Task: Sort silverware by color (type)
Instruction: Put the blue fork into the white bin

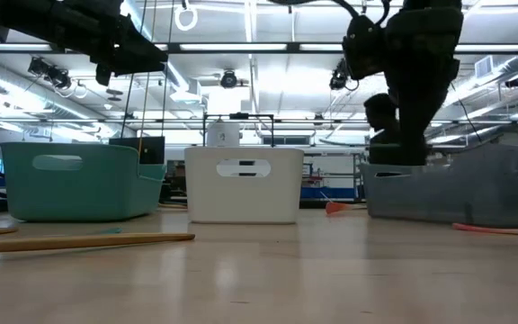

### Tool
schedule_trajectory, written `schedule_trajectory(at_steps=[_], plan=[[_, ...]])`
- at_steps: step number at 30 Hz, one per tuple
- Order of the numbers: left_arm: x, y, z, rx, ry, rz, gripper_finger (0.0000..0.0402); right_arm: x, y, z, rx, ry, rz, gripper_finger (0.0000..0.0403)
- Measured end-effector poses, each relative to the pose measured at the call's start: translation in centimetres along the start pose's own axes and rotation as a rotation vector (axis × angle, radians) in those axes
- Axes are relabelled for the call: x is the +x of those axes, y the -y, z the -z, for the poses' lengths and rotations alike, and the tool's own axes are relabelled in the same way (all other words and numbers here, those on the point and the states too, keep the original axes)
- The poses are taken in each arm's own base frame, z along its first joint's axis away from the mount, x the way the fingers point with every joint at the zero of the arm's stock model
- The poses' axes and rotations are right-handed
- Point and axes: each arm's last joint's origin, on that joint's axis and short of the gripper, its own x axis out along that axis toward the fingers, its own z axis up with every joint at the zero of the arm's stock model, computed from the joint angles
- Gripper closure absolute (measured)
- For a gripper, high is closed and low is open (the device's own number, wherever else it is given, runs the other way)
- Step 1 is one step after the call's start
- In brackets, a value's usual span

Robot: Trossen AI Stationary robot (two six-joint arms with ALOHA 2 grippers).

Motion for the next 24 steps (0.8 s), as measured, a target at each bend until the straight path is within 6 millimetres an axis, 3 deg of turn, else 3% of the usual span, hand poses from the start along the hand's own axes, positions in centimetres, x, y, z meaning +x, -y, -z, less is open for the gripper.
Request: schedule_trajectory(at_steps=[13, 24], plan=[[0.0, 0.0, 0.0, 0.000, 0.000, -0.001, 0.0267, -3.1, 2.8, -0.2, 0.013, 0.030, 0.003, 0.0394], [0.0, 0.0, 0.0, 0.000, 0.000, 0.000, 0.0267, -4.0, 5.5, 1.0, 0.040, -0.079, 0.232, 0.0394]])
